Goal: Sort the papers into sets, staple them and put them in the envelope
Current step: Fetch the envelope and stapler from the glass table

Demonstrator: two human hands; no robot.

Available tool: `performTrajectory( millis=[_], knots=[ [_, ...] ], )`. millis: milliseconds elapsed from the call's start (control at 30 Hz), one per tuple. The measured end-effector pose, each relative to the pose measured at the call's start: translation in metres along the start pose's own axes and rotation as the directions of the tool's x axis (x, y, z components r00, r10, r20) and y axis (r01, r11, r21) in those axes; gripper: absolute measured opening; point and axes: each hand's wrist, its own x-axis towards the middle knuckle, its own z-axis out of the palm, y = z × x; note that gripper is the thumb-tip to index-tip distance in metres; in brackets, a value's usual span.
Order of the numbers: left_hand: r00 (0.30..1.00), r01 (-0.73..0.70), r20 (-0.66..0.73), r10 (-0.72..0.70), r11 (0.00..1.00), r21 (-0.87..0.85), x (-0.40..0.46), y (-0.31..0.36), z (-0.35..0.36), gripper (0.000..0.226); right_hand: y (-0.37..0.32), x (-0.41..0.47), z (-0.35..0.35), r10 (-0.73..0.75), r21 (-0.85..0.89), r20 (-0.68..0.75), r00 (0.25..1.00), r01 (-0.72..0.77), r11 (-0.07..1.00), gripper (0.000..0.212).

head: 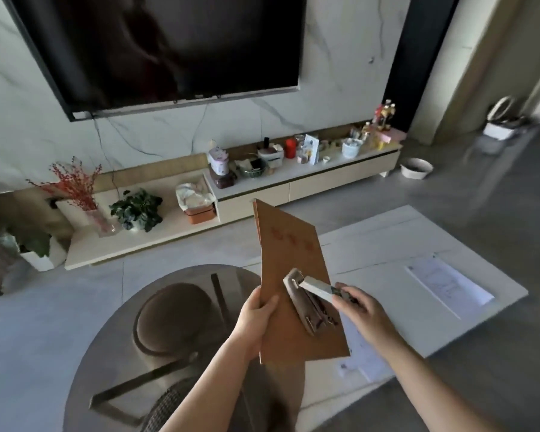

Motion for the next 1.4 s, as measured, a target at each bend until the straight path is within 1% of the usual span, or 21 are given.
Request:
performTrajectory(
  millis=[133,200,300,367,433,500,567,667,767,833,900,1000,1100,1200,1300,1400],
  knots=[
    [0.989,0.058,0.14,-0.048,0.996,-0.07,-0.01,-0.001,0.05,0.02,0.012,-0.021,-0.02,0.052,0.12,-0.021,0.998,-0.05,0.992,0.027],
    [0.982,0.082,0.176,-0.071,0.995,-0.057,-0.011,-0.006,0.076,0.021,0.021,-0.029,-0.035,0.075,0.155,-0.031,0.997,-0.07,0.985,0.022],
    [0.972,0.098,0.212,-0.104,0.994,0.039,-0.007,-0.015,0.117,0.024,0.034,-0.036,-0.064,0.11,0.18,-0.066,0.992,-0.096,0.979,0.024],
    [0.966,0.105,0.225,-0.128,0.988,0.111,-0.002,-0.024,0.146,0.03,0.047,-0.04,-0.088,0.144,0.232,-0.104,0.984,-0.117,0.966,0.032],
    [0.962,0.119,0.224,-0.156,0.979,0.168,0.003,-0.034,0.18,0.036,0.064,-0.042,-0.119,0.18,0.29,-0.121,0.976,-0.139,0.947,0.035],
    [0.953,0.147,0.232,-0.194,0.968,0.205,0.008,-0.049,0.214,0.037,0.081,-0.043,-0.153,0.22,0.427,-0.074,0.973,-0.168,0.888,0.036],
    [0.94,0.173,0.249,-0.233,0.955,0.243,0.013,-0.063,0.25,0.034,0.097,-0.045,-0.187,0.274,0.565,-0.027,0.961,-0.212,0.797,0.037],
    [0.917,0.199,0.28,-0.283,0.935,0.292,0.021,-0.084,0.302,0.032,0.119,-0.047,-0.235,0.341,0.675,-0.025,0.94,-0.235,0.7,0.035],
    [0.93,0.225,0.216,-0.297,0.926,0.302,0.032,-0.096,0.341,0.023,0.144,-0.048,-0.275,0.455,0.753,-0.052,0.889,-0.265,0.603,0.028],
    [0.941,0.247,0.154,-0.302,0.921,0.302,0.044,-0.101,0.358,0.019,0.161,-0.048,-0.3,0.508,0.793,-0.062,0.859,-0.267,0.548,0.029],
    [0.945,0.273,0.09,-0.314,0.911,0.31,0.06,-0.106,0.37,0.02,0.178,-0.048,-0.322,0.556,0.827,-0.076,0.828,-0.259,0.5,0.029],
    [0.945,0.314,-0.006,-0.328,0.9,0.303,0.083,-0.115,0.384,0.026,0.202,-0.046,-0.351,0.647,0.867,-0.108,0.755,-0.247,0.433,0.023],
    [0.939,0.343,-0.081,-0.334,0.898,0.275,0.107,-0.122,0.403,0.029,0.221,-0.036,-0.376,0.716,0.902,-0.077,0.694,-0.258,0.347,0.016],
    [0.932,0.36,-0.137,-0.336,0.898,0.254,0.139,-0.133,0.428,0.03,0.237,-0.016,-0.405,0.772,0.934,-0.028,0.635,-0.26,0.247,0.02],
    [0.927,0.37,-0.158,-0.341,0.903,0.218,0.176,-0.145,0.46,0.031,0.252,0.015,-0.438,0.78,0.949,-0.005,0.626,-0.244,0.201,0.025],
    [0.91,0.407,-0.171,-0.377,0.89,0.205,0.211,-0.149,0.499,0.028,0.266,0.051,-0.477,0.811,0.95,0.025,0.584,-0.266,0.163,0.026]
  ],
)
